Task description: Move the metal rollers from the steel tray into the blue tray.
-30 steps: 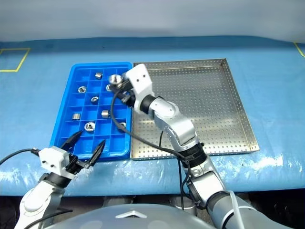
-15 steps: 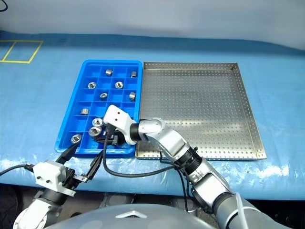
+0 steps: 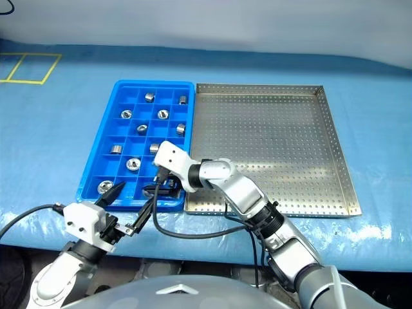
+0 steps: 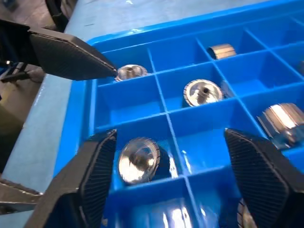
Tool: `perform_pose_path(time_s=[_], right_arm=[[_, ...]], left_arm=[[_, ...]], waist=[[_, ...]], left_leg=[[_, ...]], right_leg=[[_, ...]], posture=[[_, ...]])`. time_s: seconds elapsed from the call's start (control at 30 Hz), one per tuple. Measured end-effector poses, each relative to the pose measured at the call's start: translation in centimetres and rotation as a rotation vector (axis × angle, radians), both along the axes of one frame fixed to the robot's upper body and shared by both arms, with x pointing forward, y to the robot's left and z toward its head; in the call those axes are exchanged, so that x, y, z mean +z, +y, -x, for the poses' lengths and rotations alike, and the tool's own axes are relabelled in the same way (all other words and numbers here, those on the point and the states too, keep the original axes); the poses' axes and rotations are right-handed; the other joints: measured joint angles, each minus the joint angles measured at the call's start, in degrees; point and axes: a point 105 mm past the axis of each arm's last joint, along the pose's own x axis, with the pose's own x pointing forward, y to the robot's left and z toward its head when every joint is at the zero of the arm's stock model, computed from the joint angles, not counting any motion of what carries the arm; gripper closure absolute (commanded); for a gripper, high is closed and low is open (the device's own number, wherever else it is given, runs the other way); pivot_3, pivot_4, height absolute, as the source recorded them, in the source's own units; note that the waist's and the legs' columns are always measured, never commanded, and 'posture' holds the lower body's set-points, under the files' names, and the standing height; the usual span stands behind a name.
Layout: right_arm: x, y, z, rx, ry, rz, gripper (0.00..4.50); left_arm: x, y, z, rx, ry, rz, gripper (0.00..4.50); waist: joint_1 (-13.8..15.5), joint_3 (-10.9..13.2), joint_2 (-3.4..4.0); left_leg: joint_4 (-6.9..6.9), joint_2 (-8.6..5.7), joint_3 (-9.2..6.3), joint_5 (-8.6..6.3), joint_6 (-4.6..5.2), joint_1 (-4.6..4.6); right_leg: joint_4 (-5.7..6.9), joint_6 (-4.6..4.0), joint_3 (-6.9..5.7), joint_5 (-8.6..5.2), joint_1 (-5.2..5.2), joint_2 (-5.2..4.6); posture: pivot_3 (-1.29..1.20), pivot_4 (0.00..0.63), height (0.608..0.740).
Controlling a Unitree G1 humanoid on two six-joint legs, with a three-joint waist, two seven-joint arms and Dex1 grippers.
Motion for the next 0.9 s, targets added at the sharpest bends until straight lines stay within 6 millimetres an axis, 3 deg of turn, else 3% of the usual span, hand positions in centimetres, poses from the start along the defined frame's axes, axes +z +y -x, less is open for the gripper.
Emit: perform_pose_path(time_s=[0.23,0.33,0.7,0.8,0.83,0.9], right_arm=[[3.2,-3.4,-1.5,-0.191,-0.001,-0.190,0.02],[4.3,-4.8,-1.7,-0.255,-0.004,-0.265,0.02],[3.5,-8.5,-1.4,-0.370,-0.055,-0.276,0.02],[2.0,-13.6,-3.5,-0.600,-0.105,-0.159,0.02],[1.8,-14.9,-4.2,-0.671,-0.118,-0.135,0.02],[1.6,-15.7,-4.7,-0.737,-0.137,-0.111,0.02]], left_arm=[[3.4,-2.0,-2.8,-0.100,-0.111,-0.010,0.00],[4.0,-2.5,-3.6,-0.124,-0.134,-0.009,0.00],[3.7,-4.3,-4.9,-0.295,-0.158,0.001,0.00],[3.3,-0.3,-6.1,-0.164,-0.142,-0.050,0.00],[3.3,-0.2,-5.9,-0.182,-0.135,-0.037,0.00],[3.6,-1.6,-5.3,-0.271,-0.131,0.040,0.00]], waist=[[-0.9,0.0,0.01],[-1.6,0.0,0.01],[-3.9,0.0,0.02],[-4.1,0.0,0.01],[-4.3,0.0,0.01],[-4.6,0.0,0.01]], left_leg=[[-0.02,-0.01,-0.01,0.00,0.00,-0.02],[-0.02,0.00,0.02,0.00,-0.01,0.00],[0.06,-0.02,0.03,0.00,-0.01,0.04],[0.07,-0.03,0.03,0.01,-0.01,0.02],[0.07,-0.04,0.05,0.01,-0.01,0.02],[0.06,-0.03,0.08,0.00,-0.01,0.02]], right_leg=[[0.01,0.00,0.00,0.01,0.00,-0.01],[0.01,0.02,0.04,0.02,0.01,0.00],[0.06,0.04,0.07,0.04,0.05,-0.01],[0.06,0.04,0.06,0.04,0.06,-0.02],[0.06,0.05,0.09,0.04,0.06,-0.04],[0.05,0.05,0.12,0.04,0.04,-0.03]], posture=[[0.11,0.150,0.740],[0.08,0.150,0.740],[0.01,0.150,0.740],[0.00,0.150,0.740],[0.00,0.150,0.740],[0.00,0.150,0.740]])
